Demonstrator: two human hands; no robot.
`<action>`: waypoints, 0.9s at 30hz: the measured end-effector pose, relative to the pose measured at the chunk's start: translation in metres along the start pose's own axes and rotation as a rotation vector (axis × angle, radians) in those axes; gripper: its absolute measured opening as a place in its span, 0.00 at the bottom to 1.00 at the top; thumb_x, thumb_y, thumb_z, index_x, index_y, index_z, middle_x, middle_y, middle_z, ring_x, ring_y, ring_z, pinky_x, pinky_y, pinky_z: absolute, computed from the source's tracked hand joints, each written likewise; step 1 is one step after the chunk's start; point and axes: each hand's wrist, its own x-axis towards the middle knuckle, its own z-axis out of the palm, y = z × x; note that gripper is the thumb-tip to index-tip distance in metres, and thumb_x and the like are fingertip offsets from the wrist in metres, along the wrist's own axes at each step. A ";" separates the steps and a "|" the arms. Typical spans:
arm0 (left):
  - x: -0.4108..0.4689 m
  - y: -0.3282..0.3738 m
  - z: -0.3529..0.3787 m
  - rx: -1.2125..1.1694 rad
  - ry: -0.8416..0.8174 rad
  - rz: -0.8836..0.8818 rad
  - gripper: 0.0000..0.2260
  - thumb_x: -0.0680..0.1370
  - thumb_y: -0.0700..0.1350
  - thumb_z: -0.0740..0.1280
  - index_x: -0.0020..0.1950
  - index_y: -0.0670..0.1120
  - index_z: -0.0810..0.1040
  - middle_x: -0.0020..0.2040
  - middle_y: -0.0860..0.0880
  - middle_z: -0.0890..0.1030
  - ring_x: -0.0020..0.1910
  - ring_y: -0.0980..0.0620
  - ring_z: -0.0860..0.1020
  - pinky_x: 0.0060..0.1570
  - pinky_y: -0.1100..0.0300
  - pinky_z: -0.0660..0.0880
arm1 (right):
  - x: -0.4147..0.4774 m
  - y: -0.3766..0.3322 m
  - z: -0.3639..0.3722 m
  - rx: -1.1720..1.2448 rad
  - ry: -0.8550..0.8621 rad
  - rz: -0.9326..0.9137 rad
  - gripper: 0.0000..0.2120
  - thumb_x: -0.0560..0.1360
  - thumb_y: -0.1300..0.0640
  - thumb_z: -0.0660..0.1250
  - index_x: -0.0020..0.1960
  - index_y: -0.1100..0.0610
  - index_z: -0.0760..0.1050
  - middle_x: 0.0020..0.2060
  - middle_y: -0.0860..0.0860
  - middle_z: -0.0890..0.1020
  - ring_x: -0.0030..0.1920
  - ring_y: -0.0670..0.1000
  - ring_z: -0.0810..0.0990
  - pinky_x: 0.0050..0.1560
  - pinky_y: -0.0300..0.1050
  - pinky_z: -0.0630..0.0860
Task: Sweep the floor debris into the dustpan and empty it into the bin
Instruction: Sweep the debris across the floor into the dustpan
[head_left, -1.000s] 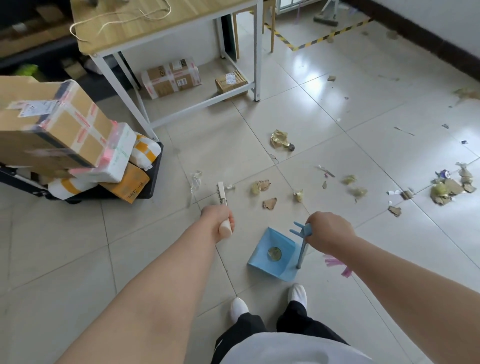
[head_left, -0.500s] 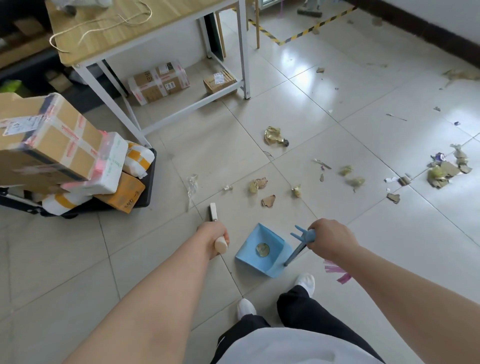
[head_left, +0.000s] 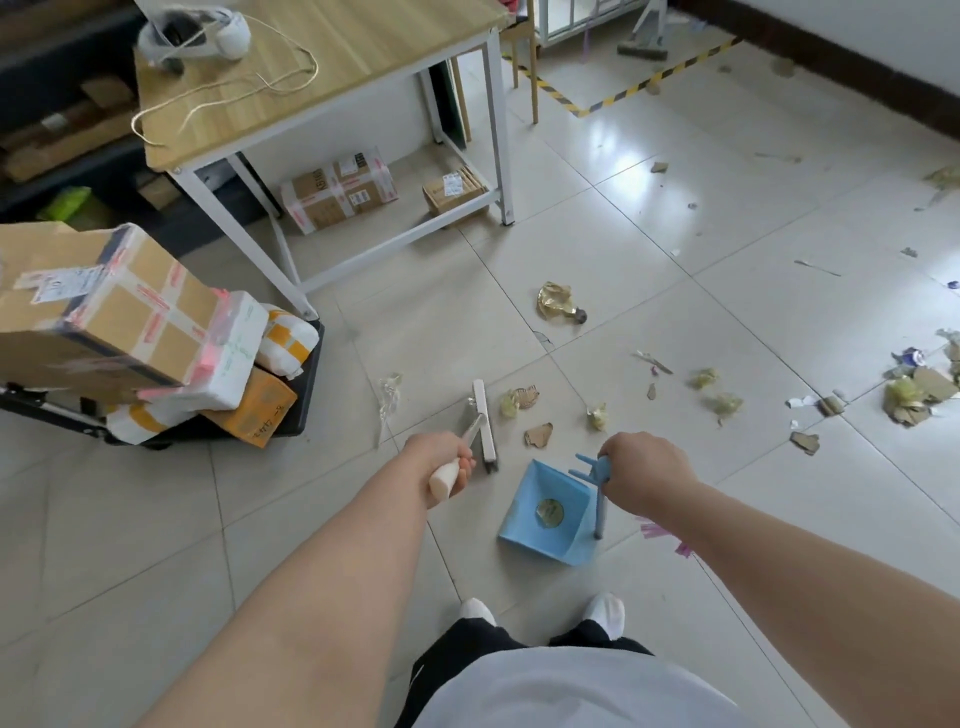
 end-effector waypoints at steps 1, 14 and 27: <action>-0.003 0.006 -0.005 0.018 0.010 -0.001 0.09 0.79 0.33 0.58 0.39 0.37 0.71 0.32 0.45 0.71 0.14 0.57 0.67 0.16 0.72 0.67 | 0.004 -0.005 -0.004 -0.020 0.003 -0.017 0.10 0.73 0.58 0.63 0.52 0.54 0.80 0.43 0.51 0.82 0.39 0.54 0.76 0.37 0.42 0.72; 0.064 0.069 -0.127 0.146 0.367 0.045 0.09 0.70 0.29 0.62 0.48 0.35 0.76 0.38 0.38 0.80 0.27 0.48 0.75 0.30 0.63 0.73 | 0.085 -0.088 -0.035 0.012 0.035 -0.003 0.10 0.74 0.57 0.63 0.54 0.53 0.79 0.45 0.51 0.82 0.40 0.55 0.77 0.37 0.42 0.71; 0.139 0.143 -0.136 0.300 0.174 0.009 0.09 0.73 0.30 0.58 0.48 0.39 0.74 0.33 0.44 0.73 0.24 0.51 0.71 0.26 0.65 0.71 | 0.105 -0.091 -0.037 0.125 -0.051 0.168 0.12 0.72 0.55 0.67 0.54 0.48 0.82 0.45 0.49 0.83 0.46 0.53 0.81 0.43 0.44 0.77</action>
